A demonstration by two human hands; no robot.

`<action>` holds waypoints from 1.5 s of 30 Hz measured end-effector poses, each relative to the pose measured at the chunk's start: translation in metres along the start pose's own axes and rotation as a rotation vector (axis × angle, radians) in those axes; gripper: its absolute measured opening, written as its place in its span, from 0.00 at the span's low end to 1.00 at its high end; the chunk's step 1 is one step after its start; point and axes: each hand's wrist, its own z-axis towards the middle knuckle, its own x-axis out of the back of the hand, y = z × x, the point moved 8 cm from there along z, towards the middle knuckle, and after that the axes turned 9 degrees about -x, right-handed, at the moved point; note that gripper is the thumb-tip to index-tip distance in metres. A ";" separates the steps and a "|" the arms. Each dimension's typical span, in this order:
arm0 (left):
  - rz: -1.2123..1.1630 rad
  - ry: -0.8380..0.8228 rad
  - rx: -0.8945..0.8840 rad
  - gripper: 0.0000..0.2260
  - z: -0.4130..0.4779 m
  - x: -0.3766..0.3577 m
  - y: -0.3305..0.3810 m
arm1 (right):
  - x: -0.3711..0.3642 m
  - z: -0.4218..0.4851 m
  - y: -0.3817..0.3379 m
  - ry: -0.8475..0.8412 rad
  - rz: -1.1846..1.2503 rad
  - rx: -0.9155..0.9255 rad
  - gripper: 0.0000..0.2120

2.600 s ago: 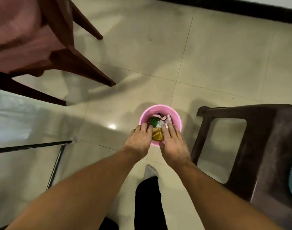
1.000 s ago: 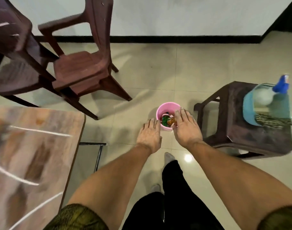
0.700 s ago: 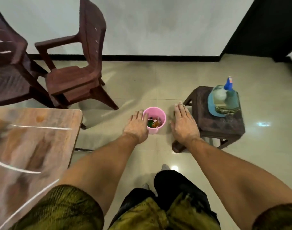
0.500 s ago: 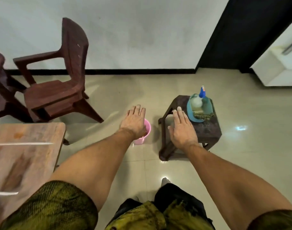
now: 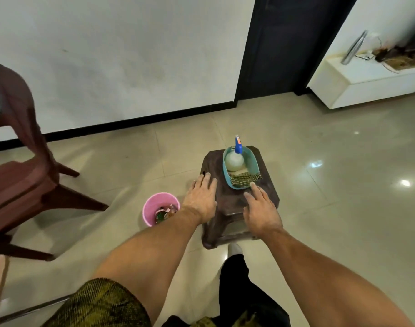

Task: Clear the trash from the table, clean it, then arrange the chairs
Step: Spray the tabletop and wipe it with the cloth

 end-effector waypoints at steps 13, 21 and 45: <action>-0.179 -0.103 0.159 0.31 0.226 -0.043 0.000 | -0.060 0.215 0.066 -0.312 -0.228 0.218 0.27; -0.405 -0.044 0.373 0.27 0.290 -0.056 -0.025 | -0.118 0.249 0.044 -0.546 -0.346 0.451 0.27; -0.815 0.396 0.492 0.17 0.251 -0.015 -0.032 | -0.031 0.239 0.067 -0.396 0.221 0.193 0.20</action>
